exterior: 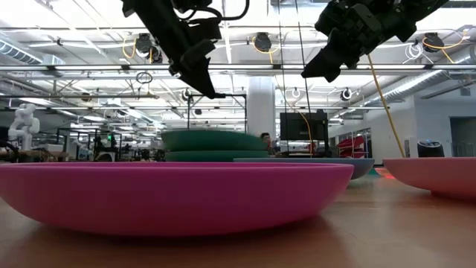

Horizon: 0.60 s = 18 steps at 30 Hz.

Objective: Stack plastic plates
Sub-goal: Stack the green plate on top of the green plate, then stack the blue plate on top of the green plate

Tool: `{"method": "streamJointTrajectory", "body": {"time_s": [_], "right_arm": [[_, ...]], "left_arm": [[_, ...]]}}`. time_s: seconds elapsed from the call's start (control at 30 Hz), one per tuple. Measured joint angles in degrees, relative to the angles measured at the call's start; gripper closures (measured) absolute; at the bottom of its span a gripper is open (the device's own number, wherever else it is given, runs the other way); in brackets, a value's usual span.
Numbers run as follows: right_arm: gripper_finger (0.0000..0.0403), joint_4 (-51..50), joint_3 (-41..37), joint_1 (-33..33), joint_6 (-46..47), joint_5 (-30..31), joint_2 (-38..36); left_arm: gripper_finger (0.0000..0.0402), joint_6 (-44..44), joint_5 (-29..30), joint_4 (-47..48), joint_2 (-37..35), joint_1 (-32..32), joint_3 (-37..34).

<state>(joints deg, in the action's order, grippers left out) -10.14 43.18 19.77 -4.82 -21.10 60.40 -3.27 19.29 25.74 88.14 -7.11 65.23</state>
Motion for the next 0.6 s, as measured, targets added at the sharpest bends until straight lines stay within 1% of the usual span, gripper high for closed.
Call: {"method": "streamJointTrajectory", "body": {"time_s": [0.37, 0.53, 0.6], "right_arm": [[0.0287, -0.01, 0.00, 0.00, 0.03, 0.00, 0.00], [0.0287, -0.01, 0.00, 0.01, 1.69, 0.20, 0.00], [0.0287, 0.01, 0.00, 0.00, 2.70, 0.41, 0.00]], "left_arm": [[0.0346, -0.19, 0.13, 0.09, 0.00, 0.50, 0.00], [0.0346, -1.44, 0.89, 0.17, 0.00, 3.13, 0.00], [0.0346, -2.07, 2.68, 0.19, 0.00, 5.00, 0.00]]}}
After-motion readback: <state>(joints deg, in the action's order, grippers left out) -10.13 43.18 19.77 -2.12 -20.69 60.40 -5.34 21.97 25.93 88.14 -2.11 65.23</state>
